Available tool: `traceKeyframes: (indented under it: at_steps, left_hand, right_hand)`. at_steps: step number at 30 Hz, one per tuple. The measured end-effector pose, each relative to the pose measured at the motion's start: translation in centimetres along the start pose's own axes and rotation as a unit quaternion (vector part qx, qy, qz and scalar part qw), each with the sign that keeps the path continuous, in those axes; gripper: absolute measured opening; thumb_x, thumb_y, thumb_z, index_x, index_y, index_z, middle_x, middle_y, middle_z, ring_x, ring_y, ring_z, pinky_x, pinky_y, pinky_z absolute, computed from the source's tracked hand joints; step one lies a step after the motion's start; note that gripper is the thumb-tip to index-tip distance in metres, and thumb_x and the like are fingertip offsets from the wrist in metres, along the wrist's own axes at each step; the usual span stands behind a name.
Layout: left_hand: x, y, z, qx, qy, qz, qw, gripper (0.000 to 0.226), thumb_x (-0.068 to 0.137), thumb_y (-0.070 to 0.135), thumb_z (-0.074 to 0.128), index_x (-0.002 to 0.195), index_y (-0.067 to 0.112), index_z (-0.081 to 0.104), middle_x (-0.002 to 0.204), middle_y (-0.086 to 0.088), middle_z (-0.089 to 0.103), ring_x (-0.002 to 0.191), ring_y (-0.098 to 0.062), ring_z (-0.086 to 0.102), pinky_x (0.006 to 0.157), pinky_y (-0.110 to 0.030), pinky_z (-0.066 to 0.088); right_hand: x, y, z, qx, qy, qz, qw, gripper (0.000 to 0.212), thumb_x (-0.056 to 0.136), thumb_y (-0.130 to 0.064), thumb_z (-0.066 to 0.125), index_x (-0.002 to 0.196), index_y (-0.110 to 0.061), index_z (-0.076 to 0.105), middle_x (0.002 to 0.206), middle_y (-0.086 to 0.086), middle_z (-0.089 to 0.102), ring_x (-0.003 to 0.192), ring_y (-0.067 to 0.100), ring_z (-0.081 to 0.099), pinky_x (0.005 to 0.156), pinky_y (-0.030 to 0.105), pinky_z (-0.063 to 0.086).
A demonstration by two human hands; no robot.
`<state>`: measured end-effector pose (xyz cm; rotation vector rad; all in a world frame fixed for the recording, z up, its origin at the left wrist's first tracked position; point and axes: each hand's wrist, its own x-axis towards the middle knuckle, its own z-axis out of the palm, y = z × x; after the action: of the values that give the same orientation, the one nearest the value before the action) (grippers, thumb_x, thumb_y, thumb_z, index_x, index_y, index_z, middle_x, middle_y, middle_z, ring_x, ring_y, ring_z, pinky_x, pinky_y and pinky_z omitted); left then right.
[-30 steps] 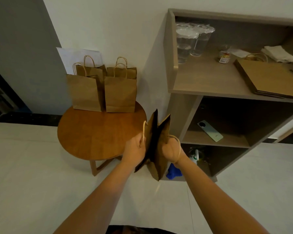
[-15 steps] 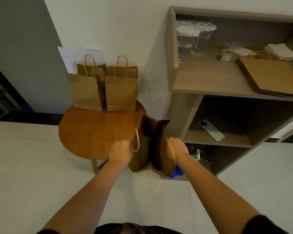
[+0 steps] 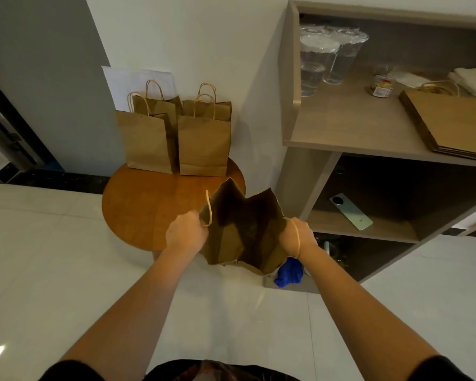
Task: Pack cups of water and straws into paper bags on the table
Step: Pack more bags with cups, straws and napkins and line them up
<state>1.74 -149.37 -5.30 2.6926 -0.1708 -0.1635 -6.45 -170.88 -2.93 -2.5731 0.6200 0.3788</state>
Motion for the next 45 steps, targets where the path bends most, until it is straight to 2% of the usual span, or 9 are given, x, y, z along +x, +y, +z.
traceKeyframes:
  at_steps: [4,6,9,12,15,30,36,41,45]
  left_hand:
    - [-0.2,0.2,0.0,-0.023,-0.014,0.013,1.0,0.025,0.097,0.037,0.045,0.081,0.02,0.053,0.068,0.001,0.057,0.064,-0.015,0.06,0.056,-0.025,0.047]
    - [-0.1,0.3,-0.1,-0.034,-0.018,0.013,0.999,0.032,0.097,0.041,0.042,0.073,0.021,0.05,0.064,0.001,0.055,0.061,-0.015,0.059,0.056,-0.025,0.046]
    - [0.6,0.2,-0.4,-0.069,-0.015,-0.01,0.997,0.036,0.098,0.041,0.04,0.068,0.022,0.048,0.061,0.001,0.054,0.058,-0.014,0.057,0.054,-0.025,0.044]
    - [2.3,-0.2,-0.8,-0.095,0.002,-0.044,0.994,0.034,0.097,0.04,0.043,0.07,0.021,0.05,0.06,0.002,0.052,0.053,-0.011,0.052,0.05,-0.021,0.037]
    - [5.1,-0.8,-1.3,-0.135,0.007,-0.072,0.988,0.035,0.096,0.043,0.046,0.071,0.02,0.054,0.059,0.002,0.052,0.052,-0.01,0.051,0.05,-0.021,0.037]
    - [25.6,-3.8,-1.3,-0.081,-0.093,-0.079,0.989,0.045,0.094,0.051,0.044,0.062,0.021,0.051,0.053,0.004,0.049,0.049,-0.009,0.05,0.047,-0.022,0.034]
    - [27.5,-4.5,-1.5,-0.047,-0.082,-0.053,0.994,0.042,0.094,0.047,0.047,0.063,0.019,0.049,0.057,0.002,0.05,0.053,-0.009,0.052,0.048,-0.021,0.033]
    - [26.2,-4.1,-1.7,-0.037,-0.085,-0.04,0.995,0.034,0.093,0.046,0.05,0.07,0.02,0.051,0.066,0.003,0.055,0.06,-0.008,0.054,0.05,-0.02,0.036]
    - [23.2,-3.5,-2.4,-0.042,-0.041,-0.027,0.998,0.019,0.092,0.034,0.056,0.093,0.015,0.058,0.085,-0.002,0.06,0.08,-0.016,0.06,0.064,-0.027,0.05]
  right_hand:
    - [0.7,-0.8,0.0,0.016,-0.044,-0.012,0.999,0.024,0.092,-0.007,0.052,0.071,-0.015,0.046,0.094,0.013,0.065,0.079,0.02,0.062,0.07,0.025,0.05]
    - [1.1,-1.3,-0.2,0.114,-0.057,0.018,0.992,0.024,0.094,-0.009,0.051,0.072,-0.016,0.046,0.083,0.012,0.063,0.079,0.025,0.067,0.074,0.03,0.055]
    - [1.7,-2.3,-0.4,0.269,-0.069,0.059,0.959,0.018,0.097,-0.015,0.046,0.08,-0.013,0.051,0.077,0.012,0.06,0.064,0.021,0.065,0.061,0.027,0.055]
    - [2.7,-3.6,-0.1,0.314,-0.084,0.062,0.944,0.022,0.099,-0.019,0.043,0.08,-0.013,0.051,0.076,0.012,0.061,0.06,0.019,0.062,0.054,0.022,0.052]
    - [4.6,-5.3,0.6,0.34,-0.088,0.068,0.934,0.023,0.099,-0.018,0.043,0.077,-0.015,0.051,0.075,0.011,0.061,0.063,0.019,0.062,0.06,0.024,0.053]
    - [19.3,-13.7,3.6,0.38,-0.136,0.171,0.899,0.03,0.097,-0.022,0.046,0.103,0.002,0.062,0.082,0.016,0.068,0.06,0.019,0.067,0.051,0.021,0.05]
    - [21.0,-14.8,4.1,0.374,-0.159,0.202,0.891,0.03,0.098,-0.032,0.045,0.111,-0.006,0.054,0.089,0.016,0.069,0.064,0.02,0.07,0.047,0.019,0.049]
    - [19.8,-14.8,3.5,0.368,-0.16,0.185,0.897,0.033,0.096,-0.041,0.046,0.096,-0.009,0.055,0.082,0.014,0.069,0.065,0.021,0.07,0.047,0.02,0.05]
    - [17.4,-13.9,2.4,0.352,-0.157,0.129,0.914,0.036,0.095,-0.046,0.045,0.098,-0.012,0.053,0.088,0.013,0.068,0.061,0.019,0.068,0.044,0.019,0.046]
